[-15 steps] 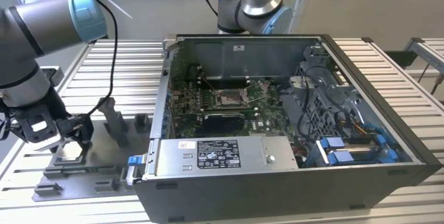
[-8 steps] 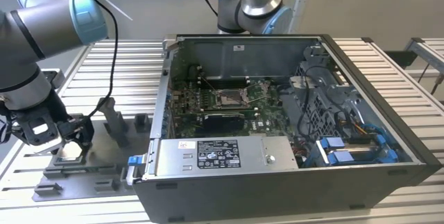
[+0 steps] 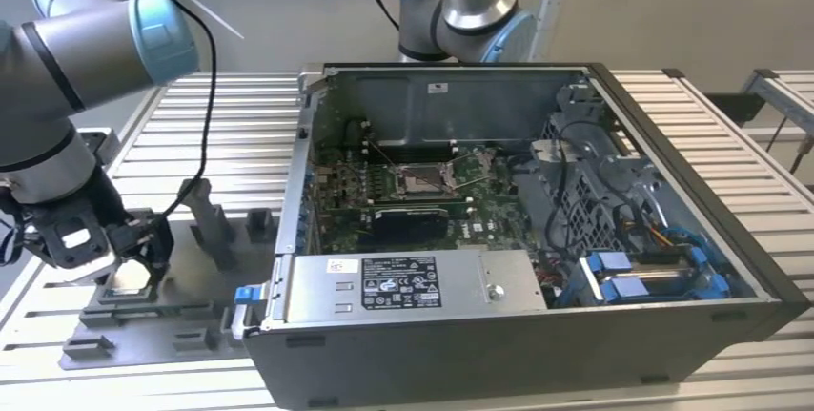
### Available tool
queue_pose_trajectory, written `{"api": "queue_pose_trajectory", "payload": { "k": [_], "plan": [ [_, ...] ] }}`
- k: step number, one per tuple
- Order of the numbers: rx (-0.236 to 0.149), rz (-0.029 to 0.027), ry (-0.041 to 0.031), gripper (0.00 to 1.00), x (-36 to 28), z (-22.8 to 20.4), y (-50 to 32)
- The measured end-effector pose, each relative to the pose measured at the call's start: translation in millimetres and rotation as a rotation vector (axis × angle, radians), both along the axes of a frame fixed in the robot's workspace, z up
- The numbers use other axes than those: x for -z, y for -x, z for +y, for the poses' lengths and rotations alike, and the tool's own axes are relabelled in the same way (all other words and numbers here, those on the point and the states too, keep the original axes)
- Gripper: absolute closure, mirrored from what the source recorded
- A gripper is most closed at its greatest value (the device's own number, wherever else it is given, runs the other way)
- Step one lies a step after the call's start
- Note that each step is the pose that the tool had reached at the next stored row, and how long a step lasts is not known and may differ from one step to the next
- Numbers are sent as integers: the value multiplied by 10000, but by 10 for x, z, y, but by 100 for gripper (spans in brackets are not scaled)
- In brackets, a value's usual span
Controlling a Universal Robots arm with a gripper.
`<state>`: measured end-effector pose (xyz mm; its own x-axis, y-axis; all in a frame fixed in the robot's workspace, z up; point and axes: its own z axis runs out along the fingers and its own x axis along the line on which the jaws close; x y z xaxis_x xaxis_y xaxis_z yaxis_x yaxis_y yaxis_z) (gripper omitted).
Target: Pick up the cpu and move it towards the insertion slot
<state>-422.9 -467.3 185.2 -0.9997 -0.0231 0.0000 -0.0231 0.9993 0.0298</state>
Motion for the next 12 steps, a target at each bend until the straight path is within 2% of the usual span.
{"api": "queue_pose_trajectory", "payload": {
  "k": [11,12],
  "plan": [
    [-27,-10,-1,0,5,0,-1],
    [-29,-10,-2,100,5,0,-1]
  ]
}}
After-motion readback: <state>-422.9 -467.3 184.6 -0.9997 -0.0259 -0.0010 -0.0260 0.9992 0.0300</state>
